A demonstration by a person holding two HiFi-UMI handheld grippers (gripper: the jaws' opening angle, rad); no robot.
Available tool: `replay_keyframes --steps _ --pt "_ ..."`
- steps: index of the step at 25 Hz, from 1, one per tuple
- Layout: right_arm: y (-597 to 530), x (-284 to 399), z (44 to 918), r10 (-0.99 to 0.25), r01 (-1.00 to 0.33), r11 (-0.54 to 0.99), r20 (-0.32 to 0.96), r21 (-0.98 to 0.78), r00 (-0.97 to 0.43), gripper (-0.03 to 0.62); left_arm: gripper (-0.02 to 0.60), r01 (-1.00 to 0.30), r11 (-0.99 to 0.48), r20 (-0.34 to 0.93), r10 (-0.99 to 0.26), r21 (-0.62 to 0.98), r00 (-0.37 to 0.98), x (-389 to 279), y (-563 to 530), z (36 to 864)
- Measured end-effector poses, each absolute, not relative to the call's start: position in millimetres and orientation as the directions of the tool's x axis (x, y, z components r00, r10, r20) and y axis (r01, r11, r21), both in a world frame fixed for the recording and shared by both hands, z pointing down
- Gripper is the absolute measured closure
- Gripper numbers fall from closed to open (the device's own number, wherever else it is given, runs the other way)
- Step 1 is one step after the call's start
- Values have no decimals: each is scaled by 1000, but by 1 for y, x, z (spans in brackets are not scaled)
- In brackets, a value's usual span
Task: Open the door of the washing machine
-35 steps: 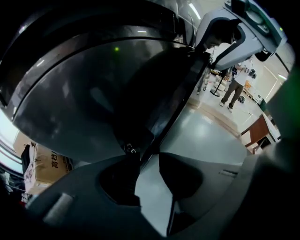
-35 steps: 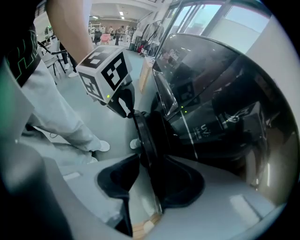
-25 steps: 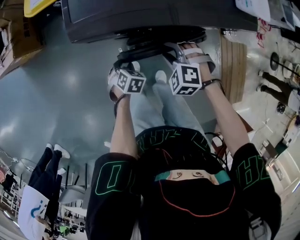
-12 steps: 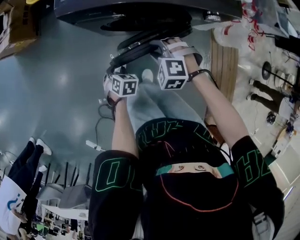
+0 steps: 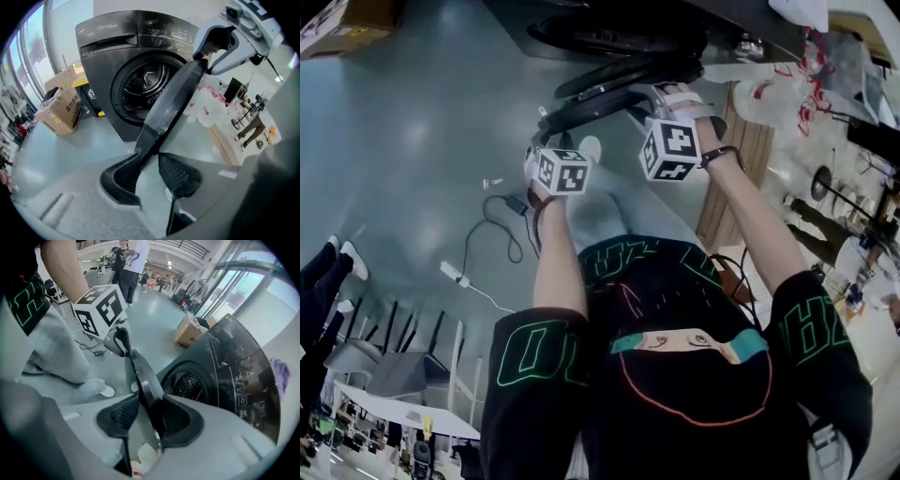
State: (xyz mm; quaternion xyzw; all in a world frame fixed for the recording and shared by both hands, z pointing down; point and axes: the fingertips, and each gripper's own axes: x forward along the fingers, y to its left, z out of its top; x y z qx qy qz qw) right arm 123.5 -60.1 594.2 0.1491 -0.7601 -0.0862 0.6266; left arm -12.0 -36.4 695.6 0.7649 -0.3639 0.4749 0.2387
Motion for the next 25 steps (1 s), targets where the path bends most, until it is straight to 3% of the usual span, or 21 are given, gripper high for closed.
replay_keyframes --steps 13,25 --pt "-18 135 602 -310 -13 951 947 310 -83 430 469 -824 -557 869 -352 105 349 4 27 698" --pt "32 160 608 -344 122 929 936 350 -66 422 489 -867 -492 865 -396 83 307 42 105 699"
